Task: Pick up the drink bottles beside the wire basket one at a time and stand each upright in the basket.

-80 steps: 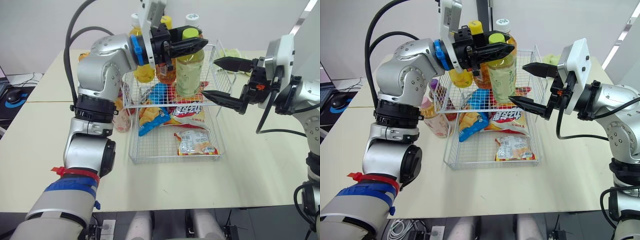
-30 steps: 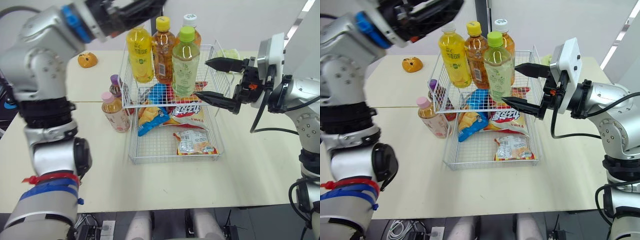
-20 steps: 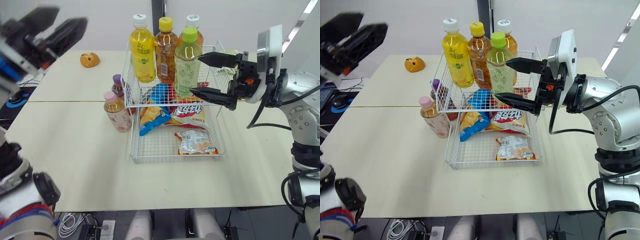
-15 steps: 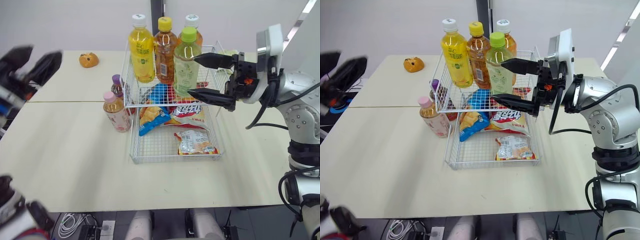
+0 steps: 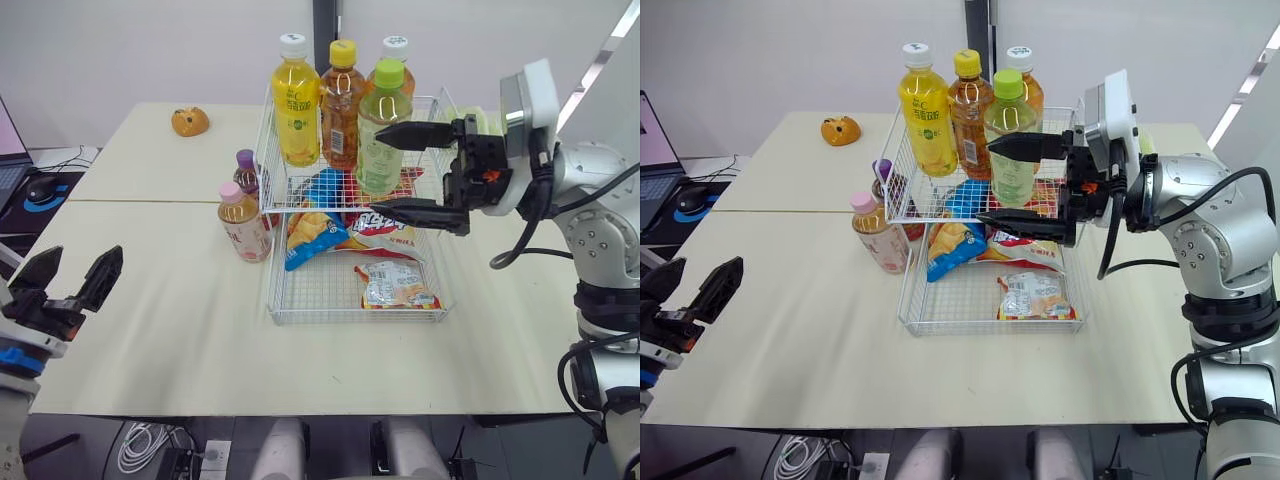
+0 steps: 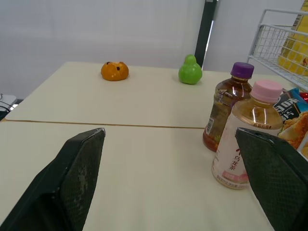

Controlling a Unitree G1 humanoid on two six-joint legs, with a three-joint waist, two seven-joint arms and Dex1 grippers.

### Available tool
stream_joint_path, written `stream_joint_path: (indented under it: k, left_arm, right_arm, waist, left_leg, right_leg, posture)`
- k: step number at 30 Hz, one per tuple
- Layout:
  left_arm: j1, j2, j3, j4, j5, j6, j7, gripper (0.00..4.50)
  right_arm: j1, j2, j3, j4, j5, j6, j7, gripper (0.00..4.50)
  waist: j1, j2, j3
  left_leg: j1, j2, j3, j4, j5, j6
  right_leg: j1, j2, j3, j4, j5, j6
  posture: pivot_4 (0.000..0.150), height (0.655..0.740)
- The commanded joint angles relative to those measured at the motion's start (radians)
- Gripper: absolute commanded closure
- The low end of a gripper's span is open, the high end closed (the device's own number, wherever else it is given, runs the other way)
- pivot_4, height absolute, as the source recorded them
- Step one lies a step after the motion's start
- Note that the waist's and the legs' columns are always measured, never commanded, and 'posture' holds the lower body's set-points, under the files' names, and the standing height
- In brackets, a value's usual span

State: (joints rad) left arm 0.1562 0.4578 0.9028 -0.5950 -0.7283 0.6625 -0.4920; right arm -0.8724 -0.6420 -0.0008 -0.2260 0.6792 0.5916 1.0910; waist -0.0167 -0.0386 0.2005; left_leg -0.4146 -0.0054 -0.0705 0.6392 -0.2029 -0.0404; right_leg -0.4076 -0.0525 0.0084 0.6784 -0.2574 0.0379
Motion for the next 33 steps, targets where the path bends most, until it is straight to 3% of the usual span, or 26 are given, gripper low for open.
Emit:
stream_joint_path:
  k: [1, 12, 24, 33]
  left_arm:
    - [0.055, -0.027, -0.037, -0.06, 0.009, -0.068, 0.016, 0.02]
    - [0.049, 0.015, -0.156, -0.096, -0.038, -0.069, 0.1, 0.02]
    - [-0.253, 0.069, -0.49, 0.093, 0.153, -0.137, 0.124, 0.02]
    - [-0.414, 0.058, -0.583, 0.256, 0.229, -0.201, 0.102, 0.02]
  right_arm:
    - [0.01, -0.013, -0.023, -0.031, -0.005, -0.029, 0.004, 0.0]
    - [-0.021, -0.007, -0.014, -0.035, 0.005, -0.012, -0.021, 0.0]
    - [-0.035, -0.005, -0.007, -0.025, -0.015, -0.01, -0.046, 0.0]
    - [-0.006, -0.027, -0.024, -0.04, -0.016, -0.017, -0.048, 0.0]
  waist:
    - [-0.001, 0.0, 0.0]
    - [0.0, 0.0, 0.0]
    - [0.0, 0.0, 0.0]
    - [0.0, 0.0, 0.0]
  left_leg:
    - [0.0, 0.0, 0.0, 0.0, 0.0, 0.0]
    - [0.0, 0.0, 0.0, 0.0, 0.0, 0.0]
    - [0.0, -0.001, 0.001, 0.0, 0.0, 0.0]
    - [0.0, -0.001, 0.0, 0.0, 0.0, 0.0]
  right_leg:
    - [0.0, 0.0, 0.0, 0.0, 0.0, 0.0]
    - [0.0, 0.001, 0.0, 0.0, 0.0, 0.0]
    - [0.0, 0.001, 0.0, 0.0, 0.0, 0.0]
    - [0.0, 0.002, -0.001, 0.0, 0.0, 0.0]
  posture:
    - [0.15, 0.74]
    - [0.15, 0.74]
    - [0.15, 0.74]
    - [0.15, 0.74]
